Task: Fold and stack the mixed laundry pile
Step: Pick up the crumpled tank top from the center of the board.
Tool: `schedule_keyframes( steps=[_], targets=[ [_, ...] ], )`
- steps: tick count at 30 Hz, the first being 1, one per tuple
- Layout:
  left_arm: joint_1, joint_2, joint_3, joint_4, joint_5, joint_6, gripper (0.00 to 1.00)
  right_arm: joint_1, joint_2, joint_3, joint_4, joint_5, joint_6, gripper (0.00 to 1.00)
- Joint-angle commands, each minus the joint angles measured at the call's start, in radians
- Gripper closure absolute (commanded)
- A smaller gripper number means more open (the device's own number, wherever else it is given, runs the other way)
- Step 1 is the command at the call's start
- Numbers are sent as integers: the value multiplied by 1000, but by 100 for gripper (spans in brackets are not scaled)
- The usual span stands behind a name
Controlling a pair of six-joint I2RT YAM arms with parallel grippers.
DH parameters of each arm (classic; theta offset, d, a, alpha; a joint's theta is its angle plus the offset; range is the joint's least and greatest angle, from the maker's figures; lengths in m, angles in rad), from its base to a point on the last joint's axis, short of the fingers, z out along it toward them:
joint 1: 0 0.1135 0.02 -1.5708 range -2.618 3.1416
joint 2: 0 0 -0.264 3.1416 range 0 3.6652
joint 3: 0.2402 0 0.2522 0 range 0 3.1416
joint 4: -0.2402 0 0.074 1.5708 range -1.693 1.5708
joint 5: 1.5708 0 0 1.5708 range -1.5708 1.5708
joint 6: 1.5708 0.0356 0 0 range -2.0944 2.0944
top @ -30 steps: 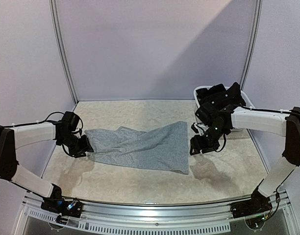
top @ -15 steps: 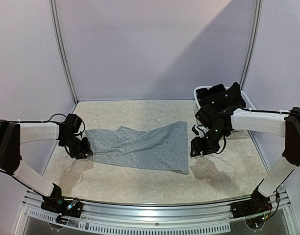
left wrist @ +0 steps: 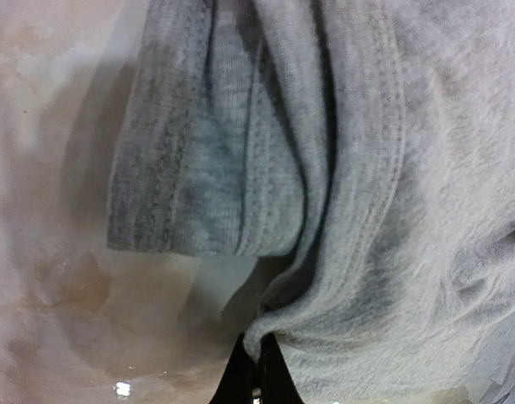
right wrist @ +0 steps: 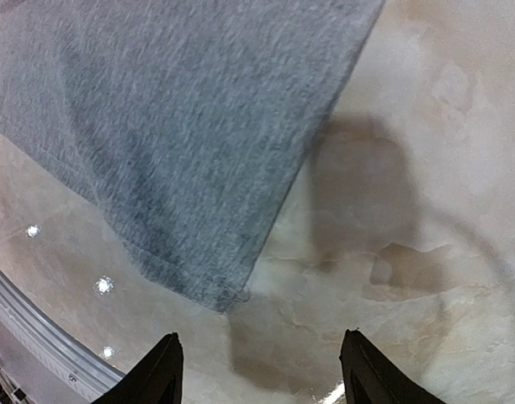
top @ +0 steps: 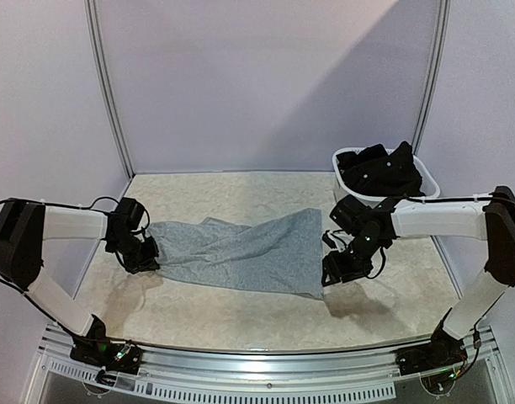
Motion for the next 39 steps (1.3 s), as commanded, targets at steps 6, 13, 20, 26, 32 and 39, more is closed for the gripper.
schedule_keyframes(
  steps=[6, 13, 20, 26, 32, 39],
  targets=[
    [-4, 6, -11, -5, 10, 32, 100, 146, 118, 66, -19, 58, -17, 36],
    [-3, -6, -13, -22, 7, 47, 100, 155, 172, 111, -79, 182, -18, 42],
    [-4, -22, -25, -16, 6, 47, 100, 167, 204, 125, -74, 192, -31, 49],
    [-4, -15, -27, -11, 11, 50, 100, 189, 253, 179, -89, 230, -46, 51],
    [-4, -18, -28, -12, 11, 51, 100, 198, 273, 179, -85, 230, -38, 58],
    [-4, -19, -29, -13, 11, 53, 100, 200, 280, 161, -78, 218, -45, 86]
  ],
)
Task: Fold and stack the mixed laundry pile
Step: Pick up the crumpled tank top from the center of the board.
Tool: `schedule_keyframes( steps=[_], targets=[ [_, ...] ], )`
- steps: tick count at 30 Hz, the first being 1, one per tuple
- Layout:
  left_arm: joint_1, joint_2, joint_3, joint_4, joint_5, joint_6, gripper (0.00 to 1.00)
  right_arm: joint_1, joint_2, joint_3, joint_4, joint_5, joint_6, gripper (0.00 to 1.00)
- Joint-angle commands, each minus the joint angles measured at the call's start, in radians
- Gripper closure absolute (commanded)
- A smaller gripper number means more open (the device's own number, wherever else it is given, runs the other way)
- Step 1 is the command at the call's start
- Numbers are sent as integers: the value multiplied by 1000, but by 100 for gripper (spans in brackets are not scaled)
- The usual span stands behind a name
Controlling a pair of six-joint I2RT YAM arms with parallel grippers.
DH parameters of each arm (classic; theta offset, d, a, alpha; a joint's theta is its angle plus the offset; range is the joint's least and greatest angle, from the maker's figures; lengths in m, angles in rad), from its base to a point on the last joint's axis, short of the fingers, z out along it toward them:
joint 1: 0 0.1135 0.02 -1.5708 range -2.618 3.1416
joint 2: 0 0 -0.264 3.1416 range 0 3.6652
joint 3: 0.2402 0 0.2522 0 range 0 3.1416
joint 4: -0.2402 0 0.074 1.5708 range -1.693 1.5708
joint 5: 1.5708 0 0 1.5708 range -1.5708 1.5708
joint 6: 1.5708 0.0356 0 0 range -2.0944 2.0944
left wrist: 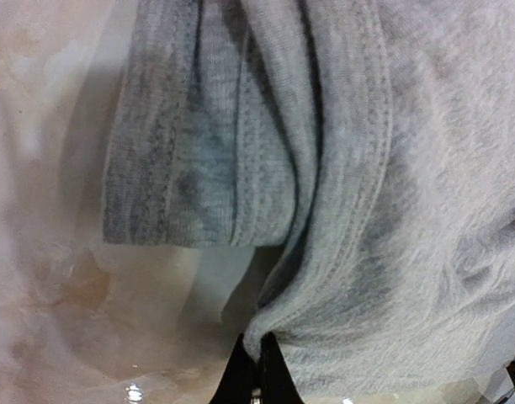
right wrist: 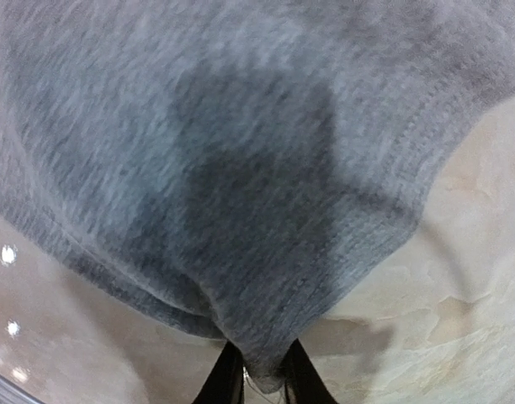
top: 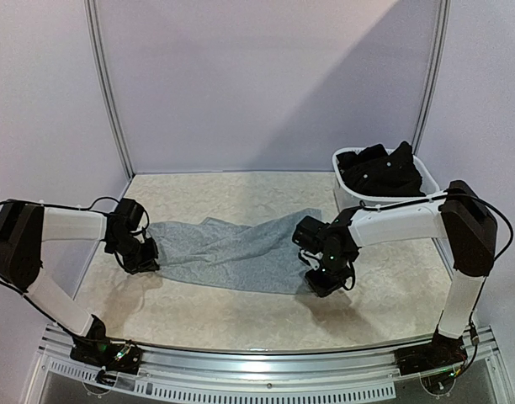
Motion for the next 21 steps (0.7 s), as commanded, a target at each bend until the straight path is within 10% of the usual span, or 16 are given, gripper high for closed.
schedule_keyframes(
  steps=[1, 21],
  targets=[
    [-4, -9, -17, -13, 5, 13, 100, 10, 35, -6, 16, -10, -4, 89],
    [-13, -311, 254, -293, -41, 20, 100, -11, -81, 383, -271, 246, -54, 100]
  ],
)
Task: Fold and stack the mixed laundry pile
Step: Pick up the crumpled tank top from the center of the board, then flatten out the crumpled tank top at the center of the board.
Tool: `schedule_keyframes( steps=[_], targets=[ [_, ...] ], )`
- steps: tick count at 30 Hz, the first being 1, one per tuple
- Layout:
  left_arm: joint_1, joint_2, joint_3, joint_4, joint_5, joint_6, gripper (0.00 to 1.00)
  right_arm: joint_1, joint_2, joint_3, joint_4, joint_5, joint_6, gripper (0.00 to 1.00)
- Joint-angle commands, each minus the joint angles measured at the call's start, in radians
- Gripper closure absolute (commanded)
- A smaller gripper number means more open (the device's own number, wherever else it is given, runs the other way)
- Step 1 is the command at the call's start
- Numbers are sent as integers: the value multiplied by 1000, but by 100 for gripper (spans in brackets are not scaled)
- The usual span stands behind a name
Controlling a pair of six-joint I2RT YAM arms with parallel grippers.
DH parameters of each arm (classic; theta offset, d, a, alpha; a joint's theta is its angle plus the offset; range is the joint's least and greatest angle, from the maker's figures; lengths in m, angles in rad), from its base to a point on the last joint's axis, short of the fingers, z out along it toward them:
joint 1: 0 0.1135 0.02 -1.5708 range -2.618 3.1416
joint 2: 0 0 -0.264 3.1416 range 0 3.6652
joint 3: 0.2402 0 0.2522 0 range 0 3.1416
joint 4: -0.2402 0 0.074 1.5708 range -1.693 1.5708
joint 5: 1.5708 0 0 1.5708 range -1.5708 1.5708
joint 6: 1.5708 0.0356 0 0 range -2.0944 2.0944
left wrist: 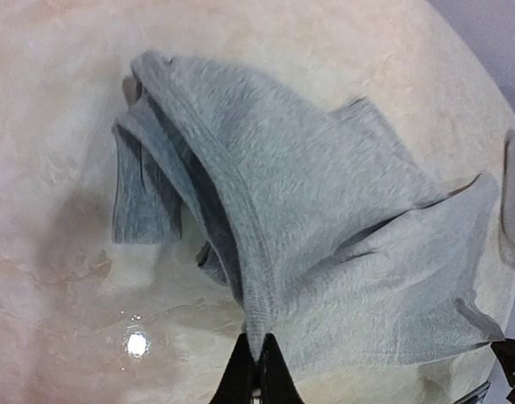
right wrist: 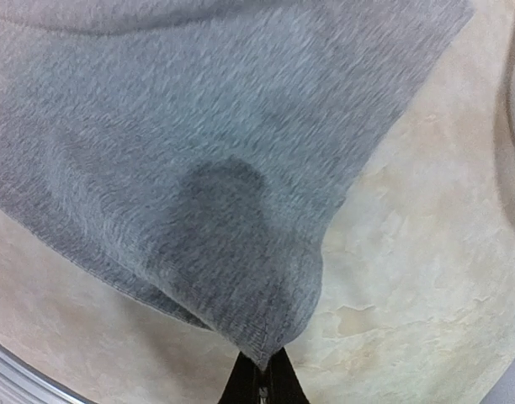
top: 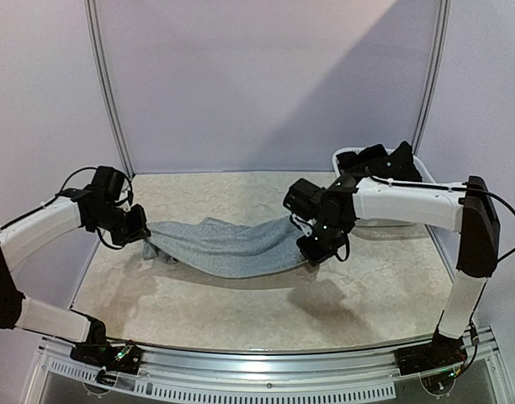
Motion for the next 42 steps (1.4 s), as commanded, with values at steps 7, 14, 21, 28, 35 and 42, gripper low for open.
schedule_keyframes(
  steps=[7, 14, 21, 28, 35, 42],
  targets=[
    [-12, -111, 340, -256, -45, 93, 100, -22, -102, 376, -213, 159, -89, 100],
    [-12, -125, 587, -348, 20, 175, 100, -23, -168, 562, -227, 124, -154, 100],
    [-12, -124, 777, -390, 148, 209, 100, -23, -349, 575, -128, 0, -255, 100],
    [-12, -163, 955, -405, 264, 229, 100, -20, -433, 647, -146, -121, -297, 100],
    [-12, -183, 1075, -331, 440, 220, 100, -17, -484, 736, -173, -90, -308, 100],
    [-10, -3, 1130, -303, 341, 105, 100, -164, -360, 777, -197, 147, -353, 100]
  ],
)
